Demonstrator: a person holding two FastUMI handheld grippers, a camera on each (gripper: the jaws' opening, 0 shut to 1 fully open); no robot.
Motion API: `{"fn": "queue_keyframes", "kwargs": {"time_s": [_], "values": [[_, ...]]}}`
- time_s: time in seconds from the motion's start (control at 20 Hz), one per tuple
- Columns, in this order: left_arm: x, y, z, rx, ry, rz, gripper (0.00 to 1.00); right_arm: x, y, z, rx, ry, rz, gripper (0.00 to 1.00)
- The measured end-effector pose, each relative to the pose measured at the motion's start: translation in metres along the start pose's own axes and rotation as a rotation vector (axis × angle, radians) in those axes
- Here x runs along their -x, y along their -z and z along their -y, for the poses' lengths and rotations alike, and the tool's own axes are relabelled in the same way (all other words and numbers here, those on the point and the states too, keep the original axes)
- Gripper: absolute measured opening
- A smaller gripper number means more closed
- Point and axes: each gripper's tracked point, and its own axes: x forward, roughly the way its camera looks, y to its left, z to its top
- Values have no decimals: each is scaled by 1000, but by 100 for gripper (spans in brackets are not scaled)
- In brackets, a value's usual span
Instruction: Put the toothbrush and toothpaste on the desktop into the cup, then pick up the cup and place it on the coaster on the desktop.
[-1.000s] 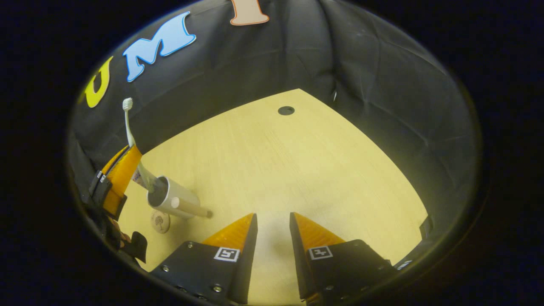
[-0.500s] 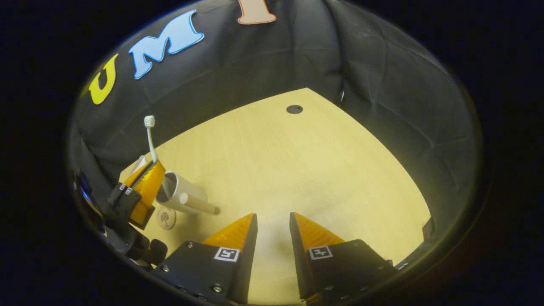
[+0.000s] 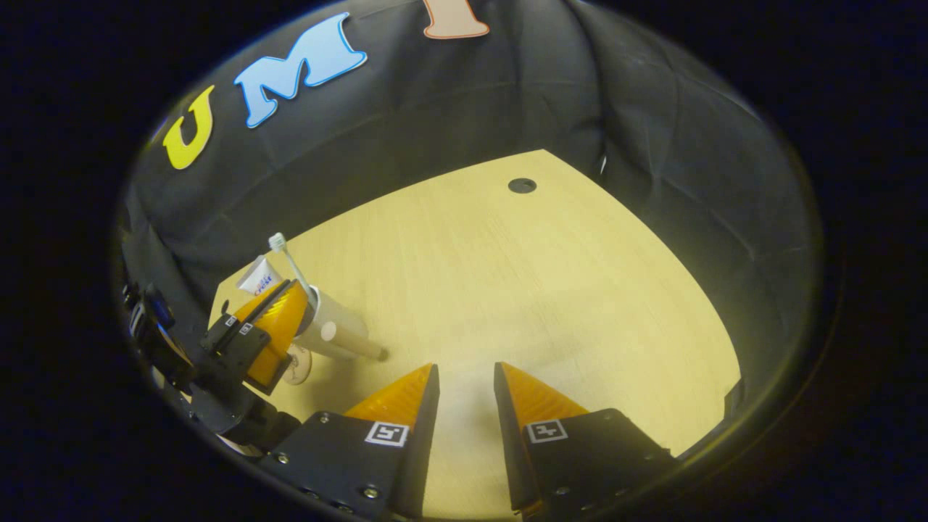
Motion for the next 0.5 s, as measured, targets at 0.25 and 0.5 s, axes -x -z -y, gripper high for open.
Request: {"fn": "queue_keyframes", "kwargs": {"time_s": [0.25,0.5], "values": [[12,-5,5,18,-5,4,36,1,-2,0,-8,-14,4,44],[26,-12,12,37,0,9,58,2,-2,-5,11,-48,3,44]]}}
